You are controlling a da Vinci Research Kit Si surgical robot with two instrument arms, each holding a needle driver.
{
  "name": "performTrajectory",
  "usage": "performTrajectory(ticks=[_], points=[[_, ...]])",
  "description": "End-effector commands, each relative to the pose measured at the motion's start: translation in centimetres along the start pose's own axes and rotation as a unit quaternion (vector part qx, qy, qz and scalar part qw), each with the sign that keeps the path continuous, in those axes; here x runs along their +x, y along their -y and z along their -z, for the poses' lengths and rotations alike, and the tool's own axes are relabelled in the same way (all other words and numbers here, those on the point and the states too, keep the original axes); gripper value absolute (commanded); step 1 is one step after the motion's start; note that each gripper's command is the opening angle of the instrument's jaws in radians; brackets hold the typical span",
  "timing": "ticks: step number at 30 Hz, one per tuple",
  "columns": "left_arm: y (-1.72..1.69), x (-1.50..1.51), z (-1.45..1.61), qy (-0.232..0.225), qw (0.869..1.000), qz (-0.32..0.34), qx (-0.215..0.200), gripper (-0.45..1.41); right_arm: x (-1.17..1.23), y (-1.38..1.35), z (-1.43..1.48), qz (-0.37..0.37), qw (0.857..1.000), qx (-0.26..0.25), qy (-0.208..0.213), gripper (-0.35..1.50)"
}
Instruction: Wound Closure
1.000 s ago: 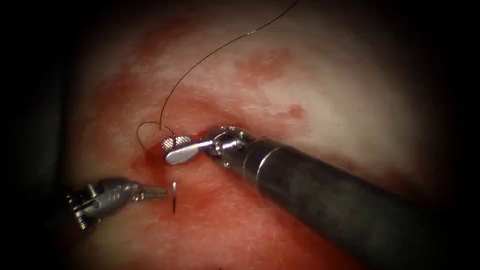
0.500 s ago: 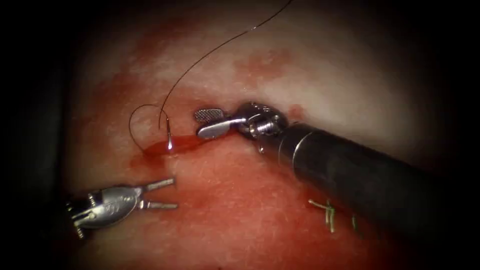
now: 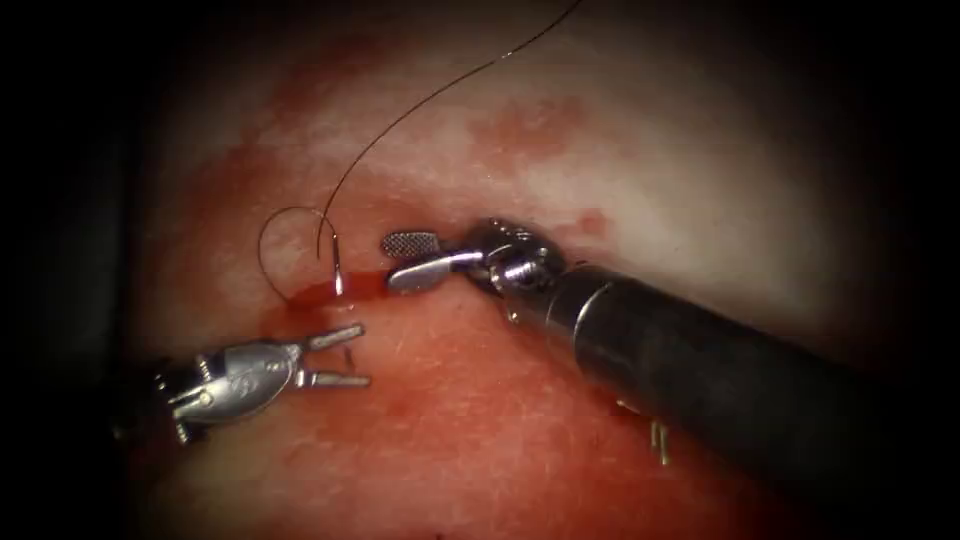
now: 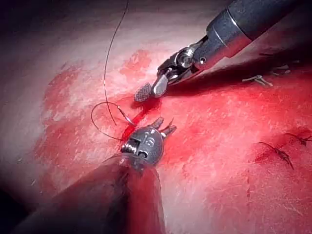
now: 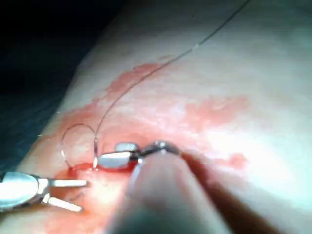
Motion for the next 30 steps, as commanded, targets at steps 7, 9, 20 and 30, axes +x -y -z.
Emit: performTrajectory(ticks=[7, 9, 20, 30], points=[[0.03, 0.0, -0.11, -0.029, 0.998, 0.033, -0.037, -0.45, -0.06, 0.01, -0.06, 0.005, 1.0, 0.002, 0.001, 1.21], [0.04, 0.03, -0.09, -0.041, 0.997, 0.052, -0.049, -0.45, -0.05, 0.02, -0.05, 0.005, 1.0, 0.002, 0.002, 1.21], [0.02, 0.24, 0.02, -0.11, 0.949, 0.269, -0.12, -0.45, -0.06, 0.05, -0.03, 0.005, 1.0, 0.005, 0.002, 1.21], [-0.13, 0.55, 0.22, -0.155, 0.885, 0.391, -0.199, -0.45, -0.08, 0.17, 0.02, -0.043, 0.999, 0.01, 0.003, 1.15]])
